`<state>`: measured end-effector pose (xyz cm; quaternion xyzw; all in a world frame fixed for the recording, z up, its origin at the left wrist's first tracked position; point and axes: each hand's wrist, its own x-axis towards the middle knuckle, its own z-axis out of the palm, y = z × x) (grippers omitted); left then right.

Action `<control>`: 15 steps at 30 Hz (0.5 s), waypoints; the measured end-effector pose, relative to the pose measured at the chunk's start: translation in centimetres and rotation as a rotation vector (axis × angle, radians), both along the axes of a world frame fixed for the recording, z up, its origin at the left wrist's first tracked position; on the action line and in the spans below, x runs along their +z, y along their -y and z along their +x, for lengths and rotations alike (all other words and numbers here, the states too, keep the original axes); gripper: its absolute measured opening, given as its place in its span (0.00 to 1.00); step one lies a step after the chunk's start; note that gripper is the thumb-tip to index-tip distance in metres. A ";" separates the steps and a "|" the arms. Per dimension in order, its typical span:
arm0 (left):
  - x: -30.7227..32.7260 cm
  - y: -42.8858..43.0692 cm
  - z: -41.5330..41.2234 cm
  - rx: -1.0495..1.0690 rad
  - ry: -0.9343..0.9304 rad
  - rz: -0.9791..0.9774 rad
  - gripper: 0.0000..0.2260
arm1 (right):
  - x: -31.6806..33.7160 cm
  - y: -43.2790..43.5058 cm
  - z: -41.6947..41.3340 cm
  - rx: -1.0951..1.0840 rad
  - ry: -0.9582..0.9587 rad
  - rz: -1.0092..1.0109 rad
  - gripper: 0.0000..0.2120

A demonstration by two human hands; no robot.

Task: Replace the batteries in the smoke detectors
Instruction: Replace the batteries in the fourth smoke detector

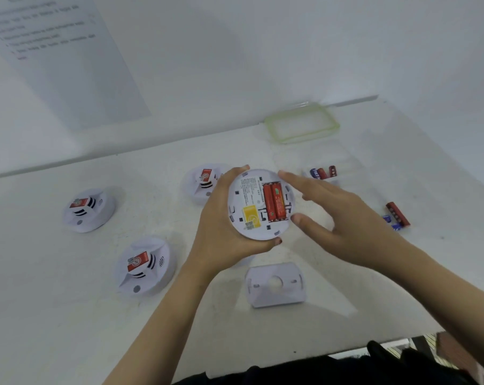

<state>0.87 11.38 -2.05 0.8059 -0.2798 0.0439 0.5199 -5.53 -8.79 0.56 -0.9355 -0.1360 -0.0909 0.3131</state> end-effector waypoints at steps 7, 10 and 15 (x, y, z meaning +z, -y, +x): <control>0.3 3.7 -0.7 -0.035 0.039 0.039 0.44 | -0.1 2.8 -0.3 -0.037 0.099 0.011 0.21; 0.1 5.2 -1.2 -0.008 0.065 0.044 0.43 | -0.1 3.7 -0.3 -0.052 0.067 0.104 0.19; 0.1 7.4 -1.6 0.033 0.127 0.052 0.43 | -0.1 5.2 0.3 -0.030 0.000 0.144 0.14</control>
